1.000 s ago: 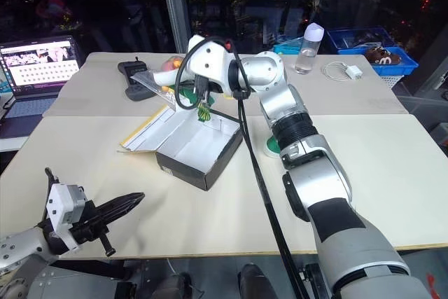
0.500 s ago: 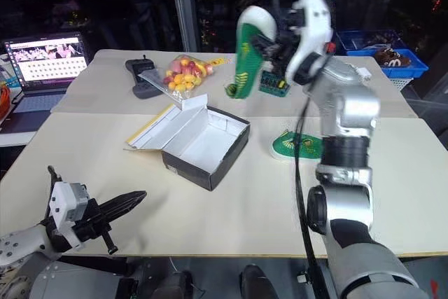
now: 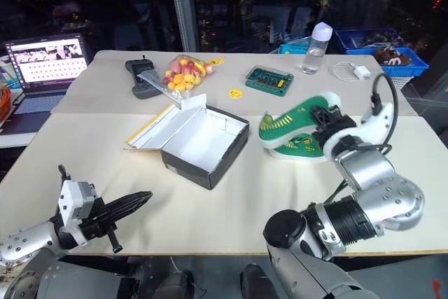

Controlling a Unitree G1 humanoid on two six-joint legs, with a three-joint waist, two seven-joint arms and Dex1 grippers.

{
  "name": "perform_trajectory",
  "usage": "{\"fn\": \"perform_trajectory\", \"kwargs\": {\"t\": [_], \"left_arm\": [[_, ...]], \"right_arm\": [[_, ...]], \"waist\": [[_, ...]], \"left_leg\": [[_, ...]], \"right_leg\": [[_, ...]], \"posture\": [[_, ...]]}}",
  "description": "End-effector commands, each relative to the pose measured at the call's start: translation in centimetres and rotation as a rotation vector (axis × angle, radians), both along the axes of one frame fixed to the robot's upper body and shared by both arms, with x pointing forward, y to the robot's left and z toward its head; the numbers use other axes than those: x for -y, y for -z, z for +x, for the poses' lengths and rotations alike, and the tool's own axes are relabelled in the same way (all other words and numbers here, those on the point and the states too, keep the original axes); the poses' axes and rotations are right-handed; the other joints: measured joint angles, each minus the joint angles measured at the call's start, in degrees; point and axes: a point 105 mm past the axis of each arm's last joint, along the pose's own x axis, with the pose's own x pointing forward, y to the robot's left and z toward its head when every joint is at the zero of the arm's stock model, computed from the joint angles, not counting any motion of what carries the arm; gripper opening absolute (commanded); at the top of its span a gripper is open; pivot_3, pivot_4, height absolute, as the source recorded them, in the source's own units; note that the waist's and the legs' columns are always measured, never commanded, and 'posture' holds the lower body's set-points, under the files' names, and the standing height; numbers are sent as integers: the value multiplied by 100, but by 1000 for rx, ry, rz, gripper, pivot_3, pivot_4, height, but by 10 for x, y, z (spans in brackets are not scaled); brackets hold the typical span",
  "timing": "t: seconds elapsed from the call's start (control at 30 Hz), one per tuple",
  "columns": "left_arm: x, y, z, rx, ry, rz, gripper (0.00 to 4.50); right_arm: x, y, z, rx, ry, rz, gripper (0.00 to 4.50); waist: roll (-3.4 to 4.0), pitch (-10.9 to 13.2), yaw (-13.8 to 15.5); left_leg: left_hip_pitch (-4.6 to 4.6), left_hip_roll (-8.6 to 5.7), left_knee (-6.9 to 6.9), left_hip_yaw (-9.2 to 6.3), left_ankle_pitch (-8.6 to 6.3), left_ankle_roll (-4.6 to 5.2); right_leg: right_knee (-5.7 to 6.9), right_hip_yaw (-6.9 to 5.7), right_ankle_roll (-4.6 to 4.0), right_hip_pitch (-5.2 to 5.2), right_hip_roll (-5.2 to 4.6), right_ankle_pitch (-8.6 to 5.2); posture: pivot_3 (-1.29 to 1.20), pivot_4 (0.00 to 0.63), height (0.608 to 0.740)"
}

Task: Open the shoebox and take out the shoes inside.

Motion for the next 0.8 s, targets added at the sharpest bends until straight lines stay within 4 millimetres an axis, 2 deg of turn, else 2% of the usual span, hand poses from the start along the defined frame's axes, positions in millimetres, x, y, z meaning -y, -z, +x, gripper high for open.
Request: {"fn": "perform_trajectory", "kwargs": {"t": [0.03,0.13,0.33,0.5,0.6,0.7,0.8], "left_arm": [[3,-5,0,26,20,-3,0],[7,-6,1,28,34,-4,0],[9,-12,5,36,39,1,0],[12,-15,8,38,43,3,0],[14,-17,10,37,42,1,0],[15,-17,11,35,42,0,0],[18,-17,11,35,43,-3,0]], "right_arm": [[-17,33,-16,-72,18,85,774],[-9,70,-32,-199,90,131,774],[-12,99,-46,-309,93,124,774],[-26,122,-49,-398,-20,66,774],[-44,126,-42,-400,-123,66,774],[-49,130,-37,-420,-160,72,774],[-56,129,-22,-405,-206,95,774]], "waist": [[1,0,-3],[0,-2,-1],[8,0,-30],[8,-1,-66],[-5,-10,-187],[-6,-10,-321],[-11,-13,-384]], "left_leg": [[0,0,0,0,0,0],[2,3,-3,-1,0,0],[6,2,-3,1,0,0],[13,3,-4,-1,0,0],[23,5,-3,1,0,0],[48,7,-4,5,0,0],[54,13,-10,0,0,0]], "right_leg": [[-1,0,0,2,0,0],[-4,-1,0,6,2,-2],[-5,1,2,9,2,-4],[-7,0,-18,17,2,-16],[-9,3,-33,25,3,-22],[-7,11,-42,38,6,-18],[-6,11,-45,36,16,-16]], "posture": [[0,150,703],[0,150,703],[0,150,703],[0,150,703],[0,150,703],[0,150,703],[0,150,703]]}}
